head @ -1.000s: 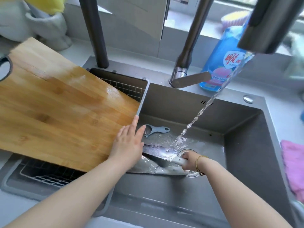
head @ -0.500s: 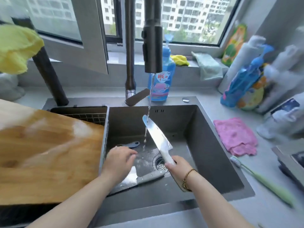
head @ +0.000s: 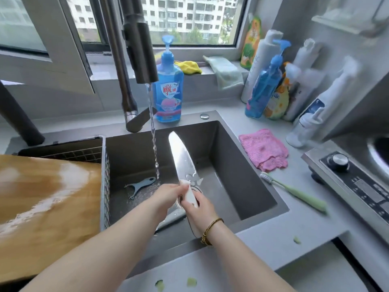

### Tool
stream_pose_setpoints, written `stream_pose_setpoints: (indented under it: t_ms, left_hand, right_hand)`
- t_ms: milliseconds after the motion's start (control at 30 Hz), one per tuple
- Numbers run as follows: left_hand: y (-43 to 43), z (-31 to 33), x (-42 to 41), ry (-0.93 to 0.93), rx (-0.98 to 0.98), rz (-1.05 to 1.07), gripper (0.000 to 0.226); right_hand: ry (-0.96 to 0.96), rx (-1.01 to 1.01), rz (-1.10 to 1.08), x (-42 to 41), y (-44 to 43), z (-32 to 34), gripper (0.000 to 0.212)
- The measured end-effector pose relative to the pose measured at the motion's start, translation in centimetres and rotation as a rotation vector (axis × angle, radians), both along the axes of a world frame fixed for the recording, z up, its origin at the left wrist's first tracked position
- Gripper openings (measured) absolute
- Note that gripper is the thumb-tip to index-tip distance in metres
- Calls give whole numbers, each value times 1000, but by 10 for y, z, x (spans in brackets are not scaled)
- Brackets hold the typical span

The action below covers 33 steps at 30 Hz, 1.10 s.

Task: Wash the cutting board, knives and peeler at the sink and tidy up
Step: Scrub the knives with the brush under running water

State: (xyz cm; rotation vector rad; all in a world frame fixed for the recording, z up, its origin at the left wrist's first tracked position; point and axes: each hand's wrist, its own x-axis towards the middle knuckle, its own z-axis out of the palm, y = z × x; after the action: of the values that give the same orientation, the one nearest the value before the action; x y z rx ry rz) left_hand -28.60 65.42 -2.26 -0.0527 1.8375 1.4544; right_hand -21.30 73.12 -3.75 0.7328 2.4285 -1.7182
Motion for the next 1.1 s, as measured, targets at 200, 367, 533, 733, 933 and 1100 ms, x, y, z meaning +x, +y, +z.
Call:
stream_pose_setpoints:
  t_ms: [200, 367, 533, 733, 933, 1100]
  left_hand:
    - [3, -5, -10, 19, 11, 19, 23]
    - [-5, -9, -12, 16, 49, 82, 18]
    - [-15, -14, -14, 107, 41, 66, 26]
    - [-31, -14, -13, 99, 66, 85, 26]
    - [-52, -8, -15, 127, 79, 103, 24]
    - [-78, 1, -17, 121, 60, 107, 28]
  right_hand:
    - [44, 310, -282, 42, 75, 9, 31]
    - [42, 798, -544, 75, 136, 6, 27]
    - [-367, 963, -458, 89, 179, 17, 39]
    - [-694, 1016, -298, 90, 188, 28, 34]
    - [-474, 812, -300, 69, 147, 38, 20]
    - [-150, 494, -114, 24, 77, 41, 25]
